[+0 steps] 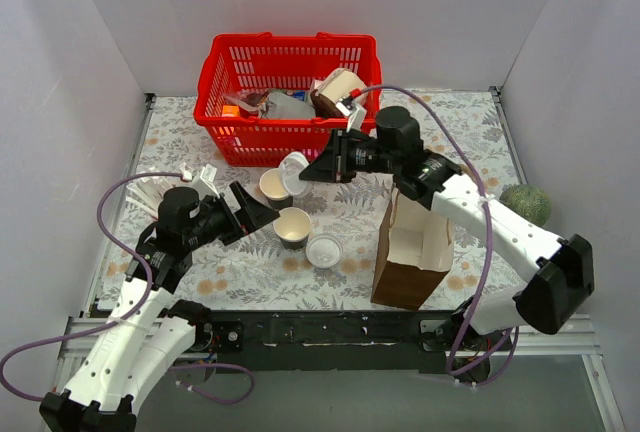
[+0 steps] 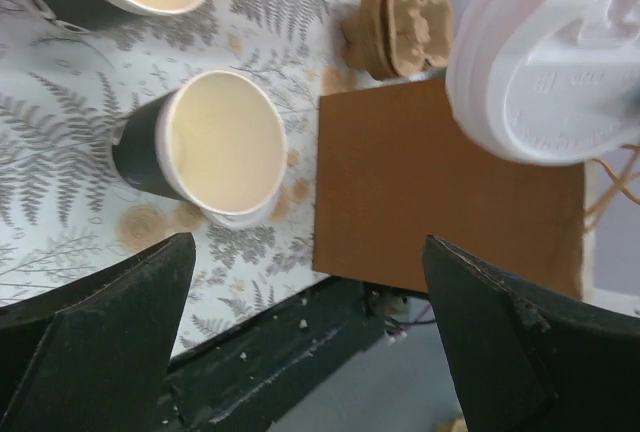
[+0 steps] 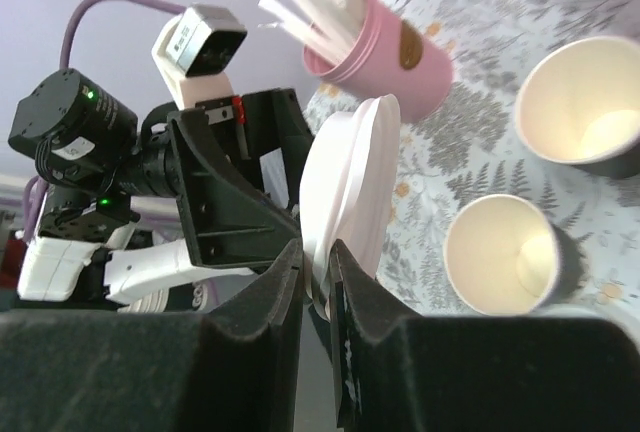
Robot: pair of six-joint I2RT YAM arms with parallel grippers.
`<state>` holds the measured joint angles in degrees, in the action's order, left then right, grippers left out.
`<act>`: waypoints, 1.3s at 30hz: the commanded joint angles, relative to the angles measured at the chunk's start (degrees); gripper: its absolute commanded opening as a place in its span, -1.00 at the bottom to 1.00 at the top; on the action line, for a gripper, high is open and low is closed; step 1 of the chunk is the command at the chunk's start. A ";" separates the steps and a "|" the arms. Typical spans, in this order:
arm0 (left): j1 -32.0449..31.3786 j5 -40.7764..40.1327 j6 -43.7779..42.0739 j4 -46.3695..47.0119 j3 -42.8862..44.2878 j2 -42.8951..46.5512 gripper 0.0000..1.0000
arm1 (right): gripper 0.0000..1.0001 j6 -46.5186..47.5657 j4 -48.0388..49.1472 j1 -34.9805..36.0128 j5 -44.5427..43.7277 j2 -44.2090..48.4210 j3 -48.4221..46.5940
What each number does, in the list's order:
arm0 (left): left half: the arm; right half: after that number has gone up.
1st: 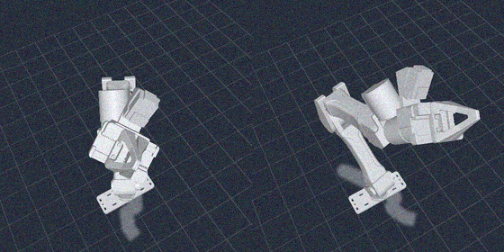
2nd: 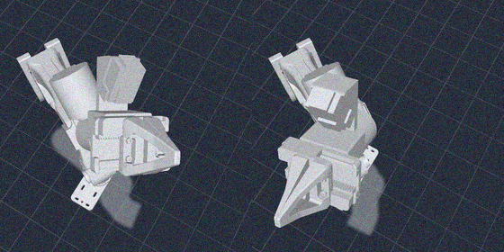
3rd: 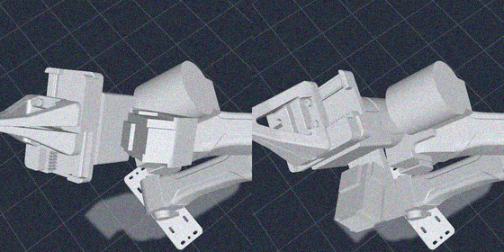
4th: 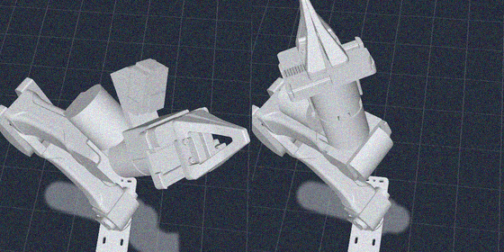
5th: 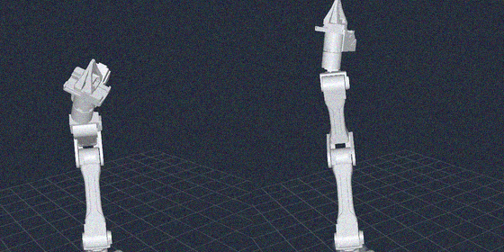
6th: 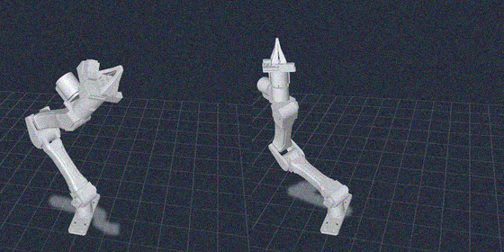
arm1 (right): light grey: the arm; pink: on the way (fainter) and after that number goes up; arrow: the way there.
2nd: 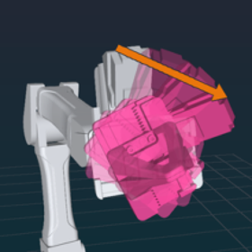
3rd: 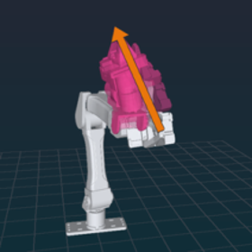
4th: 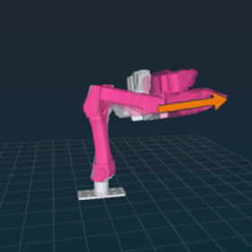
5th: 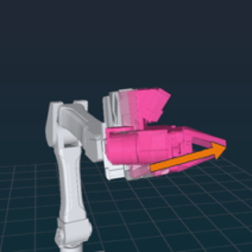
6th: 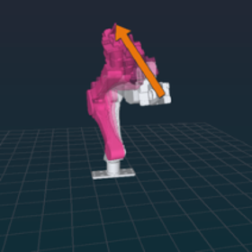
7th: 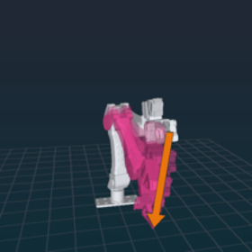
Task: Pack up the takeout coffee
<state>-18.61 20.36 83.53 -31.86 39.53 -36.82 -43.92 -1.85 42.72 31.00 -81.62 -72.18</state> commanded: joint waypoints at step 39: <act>-48.37 -59.47 -4.52 -23.77 82.63 -76.37 -1.00 | -0.57 13.95 -14.15 -35.69 -36.27 34.94 -0.07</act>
<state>-70.26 -29.06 77.56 -52.38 115.55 -110.19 -31.05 -19.40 7.18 -1.56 -52.16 -72.77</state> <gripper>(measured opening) 0.010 0.217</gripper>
